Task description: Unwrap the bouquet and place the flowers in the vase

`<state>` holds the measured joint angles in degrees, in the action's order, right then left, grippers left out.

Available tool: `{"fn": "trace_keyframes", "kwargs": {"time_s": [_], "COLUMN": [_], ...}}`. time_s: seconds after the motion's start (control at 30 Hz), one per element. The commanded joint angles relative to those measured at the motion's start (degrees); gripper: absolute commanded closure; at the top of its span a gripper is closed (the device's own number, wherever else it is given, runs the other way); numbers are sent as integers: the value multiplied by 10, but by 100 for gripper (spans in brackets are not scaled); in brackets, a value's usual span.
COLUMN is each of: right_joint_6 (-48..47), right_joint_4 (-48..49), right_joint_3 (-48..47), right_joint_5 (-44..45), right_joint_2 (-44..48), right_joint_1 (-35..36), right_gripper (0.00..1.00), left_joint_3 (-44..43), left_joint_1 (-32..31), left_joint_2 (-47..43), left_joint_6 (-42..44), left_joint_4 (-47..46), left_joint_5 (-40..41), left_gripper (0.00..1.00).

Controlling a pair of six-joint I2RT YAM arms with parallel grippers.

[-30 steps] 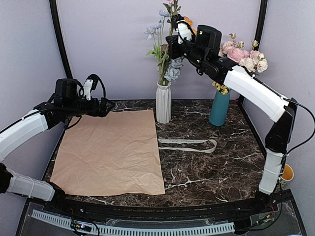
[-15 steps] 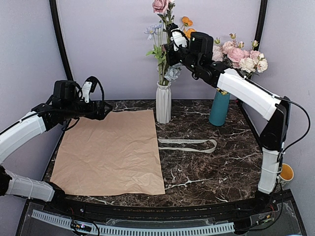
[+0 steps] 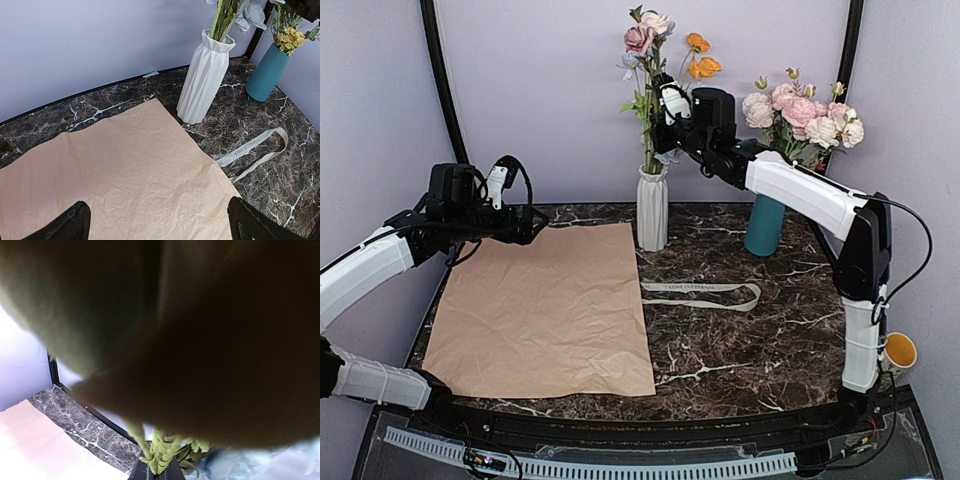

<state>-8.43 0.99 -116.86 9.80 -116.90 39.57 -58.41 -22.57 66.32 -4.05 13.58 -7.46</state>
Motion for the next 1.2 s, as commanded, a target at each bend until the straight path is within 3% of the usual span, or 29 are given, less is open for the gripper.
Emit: {"fn": "trace_keyframes", "kwargs": {"time_s": [0.0, 0.67, 1.0, 1.17], "right_joint_6": [38, 134, 150, 147], "right_joint_4": [31, 18, -12, -19], "right_joint_3": [1, 3, 8, 12], "right_joint_5": [-20, -59, -114, -128], "right_joint_2": [-26, -103, -64, -31], "right_joint_1": [-6, -12, -11, -10], "right_gripper": [100, 100, 67, 57], "left_joint_3": [-2, 1, -2, -13], "left_joint_1": [-1, -1, -1, -1], "left_joint_2": [-2, -4, 10, 22], "left_joint_6": [8, 7, 8, 11], "left_joint_4": [12, 19, 15, 11], "left_joint_5": [3, 20, 32, 28], "left_gripper": [2, 2, 1, 1]}}
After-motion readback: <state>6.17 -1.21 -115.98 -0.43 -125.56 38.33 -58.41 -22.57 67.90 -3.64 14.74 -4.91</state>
